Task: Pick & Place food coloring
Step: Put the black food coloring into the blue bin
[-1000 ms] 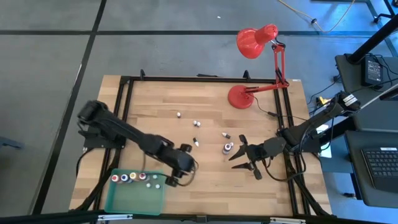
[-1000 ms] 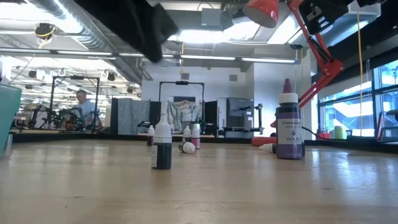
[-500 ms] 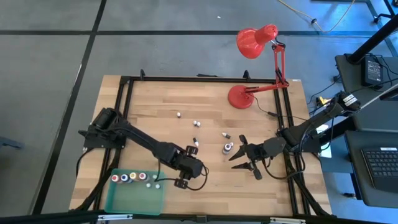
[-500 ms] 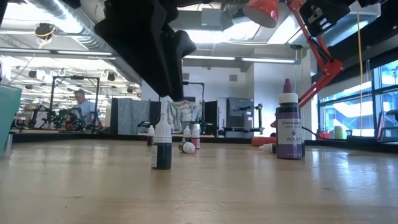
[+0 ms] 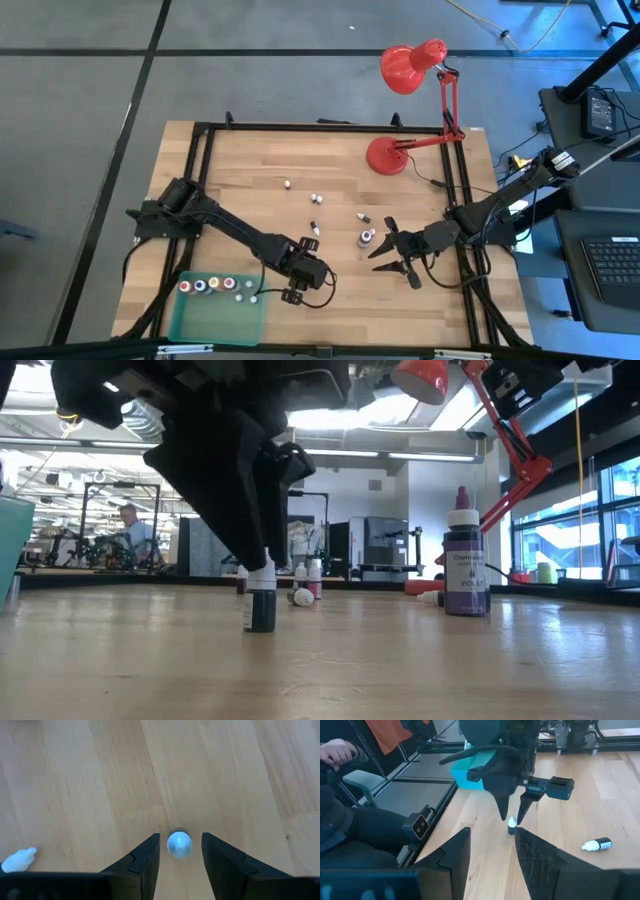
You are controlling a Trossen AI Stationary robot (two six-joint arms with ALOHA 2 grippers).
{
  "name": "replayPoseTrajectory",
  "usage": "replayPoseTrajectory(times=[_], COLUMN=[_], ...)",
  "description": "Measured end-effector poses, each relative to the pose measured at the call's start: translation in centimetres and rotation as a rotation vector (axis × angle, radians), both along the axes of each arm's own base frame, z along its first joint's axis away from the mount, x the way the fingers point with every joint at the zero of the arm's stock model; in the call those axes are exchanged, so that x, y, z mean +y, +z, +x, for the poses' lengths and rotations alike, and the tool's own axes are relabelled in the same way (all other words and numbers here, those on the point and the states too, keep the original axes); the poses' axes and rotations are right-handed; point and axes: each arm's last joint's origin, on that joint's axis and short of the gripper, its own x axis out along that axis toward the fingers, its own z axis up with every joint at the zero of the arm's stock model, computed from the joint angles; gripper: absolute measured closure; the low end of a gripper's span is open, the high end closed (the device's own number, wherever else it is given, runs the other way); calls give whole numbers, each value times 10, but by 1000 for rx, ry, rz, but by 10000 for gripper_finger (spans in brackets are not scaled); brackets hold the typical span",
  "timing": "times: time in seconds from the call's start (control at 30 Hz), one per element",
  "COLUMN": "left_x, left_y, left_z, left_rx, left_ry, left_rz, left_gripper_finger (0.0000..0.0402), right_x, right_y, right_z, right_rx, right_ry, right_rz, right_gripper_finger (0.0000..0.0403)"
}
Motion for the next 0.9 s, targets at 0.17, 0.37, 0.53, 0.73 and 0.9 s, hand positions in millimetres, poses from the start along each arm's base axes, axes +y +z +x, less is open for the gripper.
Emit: replayPoseTrajectory(times=[0.17, 0.37, 0.53, 0.73, 0.9], left_x=[0, 0, -1, -1, -1], left_y=[-3, -3, -3, -2, -2], left_z=[0, 1, 1, 1, 2], left_rx=[6, 8, 7, -1, -5], left_ry=[2, 44, 47, 48, 48], left_rz=[8, -14, -17, -21, -24], left_gripper_finger=[260, 260, 260, 260, 260], right_x=[0, 0, 0, 0, 0], right_y=[0, 0, 0, 0, 0], right_z=[0, 0, 0, 0, 0], right_rx=[1, 1, 0, 0, 3], right_ry=[0, 0, 0, 0, 0], right_rz=[-1, -2, -3, -5, -7], right_gripper_finger=[246, 246, 246, 246, 246])
